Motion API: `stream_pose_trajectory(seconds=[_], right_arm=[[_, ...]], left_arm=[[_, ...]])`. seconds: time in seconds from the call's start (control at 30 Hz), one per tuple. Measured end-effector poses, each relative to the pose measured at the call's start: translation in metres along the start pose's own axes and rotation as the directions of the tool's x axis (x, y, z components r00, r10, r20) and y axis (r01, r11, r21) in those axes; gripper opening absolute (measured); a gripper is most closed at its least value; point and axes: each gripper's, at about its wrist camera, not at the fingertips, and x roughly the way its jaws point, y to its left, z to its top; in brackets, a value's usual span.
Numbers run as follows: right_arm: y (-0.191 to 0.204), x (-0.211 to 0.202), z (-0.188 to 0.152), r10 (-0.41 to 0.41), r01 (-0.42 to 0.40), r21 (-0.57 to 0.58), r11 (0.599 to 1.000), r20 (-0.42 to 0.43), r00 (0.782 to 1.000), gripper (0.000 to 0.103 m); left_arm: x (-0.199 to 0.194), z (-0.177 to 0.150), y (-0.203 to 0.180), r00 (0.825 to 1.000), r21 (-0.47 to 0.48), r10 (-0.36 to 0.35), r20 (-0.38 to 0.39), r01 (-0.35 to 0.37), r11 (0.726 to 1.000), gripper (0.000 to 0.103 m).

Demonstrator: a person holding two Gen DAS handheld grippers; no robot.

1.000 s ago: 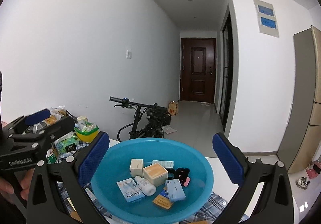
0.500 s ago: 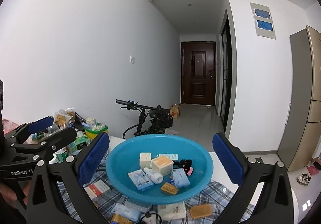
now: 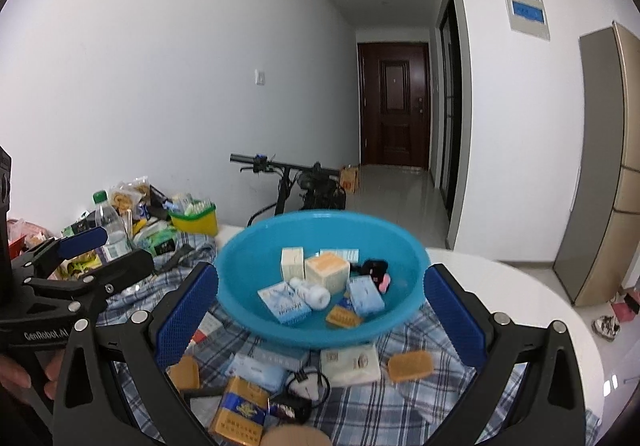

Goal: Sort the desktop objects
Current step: 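Move both grippers down over the items lying on the plaid shirt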

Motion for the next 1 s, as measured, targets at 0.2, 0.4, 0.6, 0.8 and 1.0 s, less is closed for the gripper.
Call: stream_pose_trajectory(seconds=[0.2,0.4,0.6,0.8,1.0], right_arm=[[-0.008,0.011,-0.021,-0.002,0.004,0.03,1.0,-0.08,0.997,0.103],[-0.012,0.019,-0.04,0.009,-0.002,0.054,0.999,-0.136,0.991,0.103],[-0.015,0.028,-0.061,0.029,-0.011,0.091,0.996,-0.204,0.978,0.103],[-0.015,0.034,-0.082,0.029,-0.004,0.095,0.995,-0.257,0.966,0.103],[-0.014,0.033,-0.099,0.028,-0.003,0.084,0.996,-0.289,0.957,0.103]], left_arm=[[0.011,-0.022,0.009,0.996,0.008,0.037,-0.08,-0.036,0.999,0.103],[0.026,-0.045,0.013,0.985,0.004,0.033,-0.17,-0.033,0.999,0.103],[0.036,-0.065,0.016,0.971,0.011,0.043,-0.237,-0.041,0.999,0.103],[0.042,-0.084,0.019,0.956,-0.013,0.031,-0.293,-0.037,0.999,0.103],[0.047,-0.104,0.008,0.938,0.016,0.025,-0.346,-0.021,1.0,0.103]])
